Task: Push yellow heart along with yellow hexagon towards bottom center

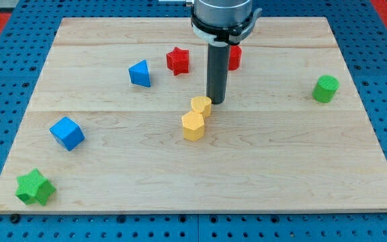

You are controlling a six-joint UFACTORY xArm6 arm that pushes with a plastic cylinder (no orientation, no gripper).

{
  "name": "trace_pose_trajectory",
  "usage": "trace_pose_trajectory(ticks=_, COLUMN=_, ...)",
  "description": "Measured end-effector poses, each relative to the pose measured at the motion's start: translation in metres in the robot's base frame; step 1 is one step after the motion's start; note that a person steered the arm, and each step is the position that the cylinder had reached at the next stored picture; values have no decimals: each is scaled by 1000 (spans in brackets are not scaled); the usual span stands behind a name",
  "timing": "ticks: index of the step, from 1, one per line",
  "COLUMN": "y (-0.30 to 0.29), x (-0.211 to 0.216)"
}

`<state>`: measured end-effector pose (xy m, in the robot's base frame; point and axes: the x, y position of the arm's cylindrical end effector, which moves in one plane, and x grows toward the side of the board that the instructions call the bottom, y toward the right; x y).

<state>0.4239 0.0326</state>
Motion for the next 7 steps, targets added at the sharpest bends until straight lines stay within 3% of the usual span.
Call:
trace_pose_trajectory(ticks=2, y=-55, x=5)
trace_pose_trajectory(ticks=7, y=-61, x=60)
